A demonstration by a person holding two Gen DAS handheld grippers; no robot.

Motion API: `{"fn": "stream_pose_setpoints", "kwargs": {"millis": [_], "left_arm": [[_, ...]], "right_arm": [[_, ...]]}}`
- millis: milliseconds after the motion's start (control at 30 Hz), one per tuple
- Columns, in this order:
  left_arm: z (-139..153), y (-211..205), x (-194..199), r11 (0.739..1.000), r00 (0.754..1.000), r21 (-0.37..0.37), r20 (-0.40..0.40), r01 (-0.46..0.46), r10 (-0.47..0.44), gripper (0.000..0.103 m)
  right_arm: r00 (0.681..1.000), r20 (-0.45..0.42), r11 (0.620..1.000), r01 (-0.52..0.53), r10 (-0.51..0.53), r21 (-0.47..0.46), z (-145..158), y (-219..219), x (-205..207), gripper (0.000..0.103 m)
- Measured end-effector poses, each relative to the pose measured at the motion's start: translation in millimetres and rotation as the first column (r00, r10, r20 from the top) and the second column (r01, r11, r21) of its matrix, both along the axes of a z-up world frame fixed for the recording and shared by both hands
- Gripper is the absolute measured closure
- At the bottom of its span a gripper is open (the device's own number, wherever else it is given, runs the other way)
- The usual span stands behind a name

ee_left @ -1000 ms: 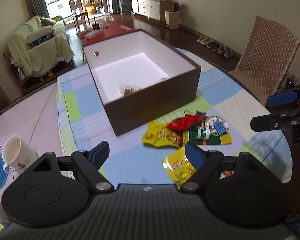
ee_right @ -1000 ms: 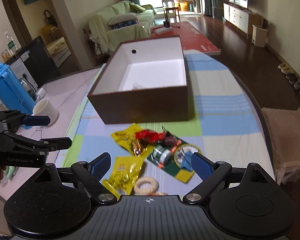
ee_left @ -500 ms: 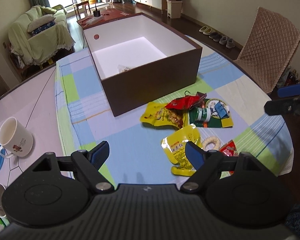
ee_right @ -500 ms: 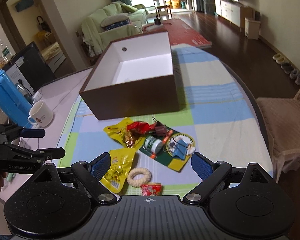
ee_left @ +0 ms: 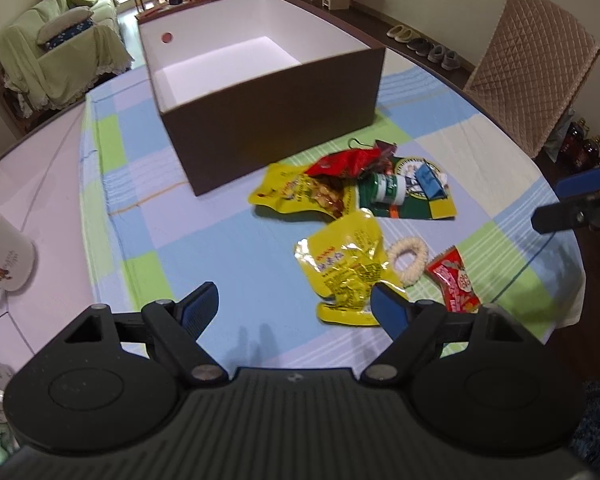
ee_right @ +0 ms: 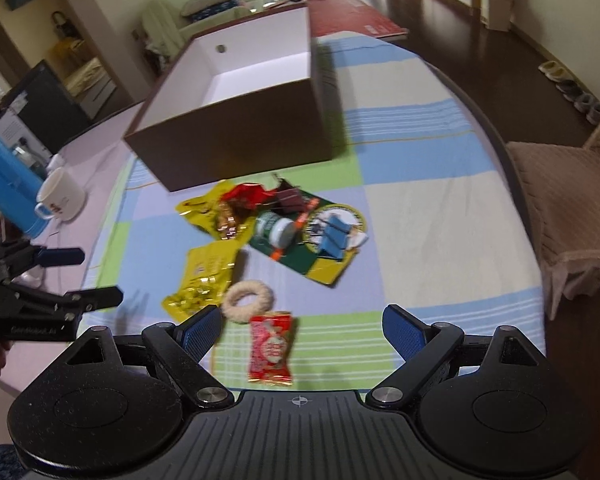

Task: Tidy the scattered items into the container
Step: 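Move both tools back toward the yellow and red snack packets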

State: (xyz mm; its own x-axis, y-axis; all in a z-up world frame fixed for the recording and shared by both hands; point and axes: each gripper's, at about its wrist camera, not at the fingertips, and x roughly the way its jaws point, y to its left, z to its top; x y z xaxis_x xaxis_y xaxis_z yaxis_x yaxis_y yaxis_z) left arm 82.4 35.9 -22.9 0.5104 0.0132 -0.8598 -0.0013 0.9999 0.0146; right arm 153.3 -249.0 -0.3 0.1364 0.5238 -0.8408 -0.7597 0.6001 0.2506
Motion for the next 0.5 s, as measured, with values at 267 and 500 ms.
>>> {"fn": "stream_pose_setpoints", "kwargs": {"millis": [267,500], "left_arm": [[-29.3,-24.1,10.7,0.996,0.996,-0.042,-0.044,0.074,-0.076,0.022],[-51.5,-36.9,23.7,0.992,0.99,-0.053,-0.082,0.111,-0.115,0.022]], "right_arm": [[0.998,-0.024,0.998,0.055,-0.056,-0.044,-16.2,-10.7,14.5,0.013],[0.996,-0.043,0.995,0.072,-0.075,-0.071,-25.2,-17.3,20.8,0.013]]}}
